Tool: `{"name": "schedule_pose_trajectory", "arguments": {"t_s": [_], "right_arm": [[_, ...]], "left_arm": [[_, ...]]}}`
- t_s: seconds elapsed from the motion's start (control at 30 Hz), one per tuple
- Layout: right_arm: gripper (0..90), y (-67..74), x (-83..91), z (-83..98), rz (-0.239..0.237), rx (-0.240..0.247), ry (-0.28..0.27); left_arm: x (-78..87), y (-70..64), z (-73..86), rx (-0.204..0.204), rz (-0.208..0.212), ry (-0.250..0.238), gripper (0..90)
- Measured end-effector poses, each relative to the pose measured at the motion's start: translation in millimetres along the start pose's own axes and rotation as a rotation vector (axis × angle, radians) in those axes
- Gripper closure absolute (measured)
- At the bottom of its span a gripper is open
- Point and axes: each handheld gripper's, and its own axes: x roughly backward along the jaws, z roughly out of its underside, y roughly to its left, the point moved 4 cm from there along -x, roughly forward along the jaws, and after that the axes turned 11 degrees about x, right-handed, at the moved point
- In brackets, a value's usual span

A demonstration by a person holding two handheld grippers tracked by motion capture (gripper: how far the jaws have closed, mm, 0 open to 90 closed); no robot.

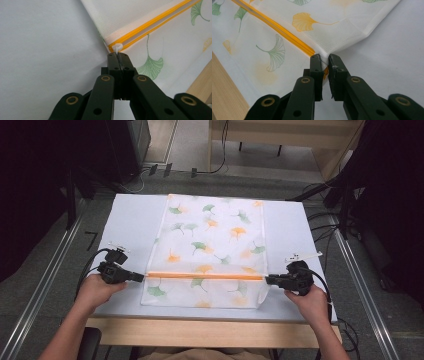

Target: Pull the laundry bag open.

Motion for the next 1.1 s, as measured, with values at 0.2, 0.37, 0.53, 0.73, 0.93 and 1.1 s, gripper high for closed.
{"name": "schedule_pose_trajectory", "arguments": {"t_s": [0.2,0.37,0.53,0.73,0.93,1.1], "right_arm": [[83.3,-3.4,-0.8,1.4,0.003,-0.010,0.003],[82.4,-6.1,-1.8,2.3,0.004,-0.020,0.006],[77.2,-8.6,-2.3,3.6,0.011,-0.021,0.012],[67.1,-10.6,0.1,2.8,0.027,-0.010,-0.026],[55.2,-13.2,3.2,2.4,0.028,-0.010,-0.068],[48.5,-19.7,8.8,4.0,0.065,-0.009,-0.098]], "left_arm": [[-0.9,-2.9,4.7,-0.006,0.009,0.008,90.0],[-3.8,-4.3,4.9,-0.004,0.010,0.009,90.0],[-6.0,-4.8,4.8,-0.003,0.029,-0.008,87.8],[-2.6,-8.0,2.1,-0.037,0.054,-0.051,76.6],[3.6,-10.8,-0.8,-0.058,0.057,-0.117,67.4],[12.3,-10.4,-3.3,-0.070,0.055,-0.198,57.4]]}}
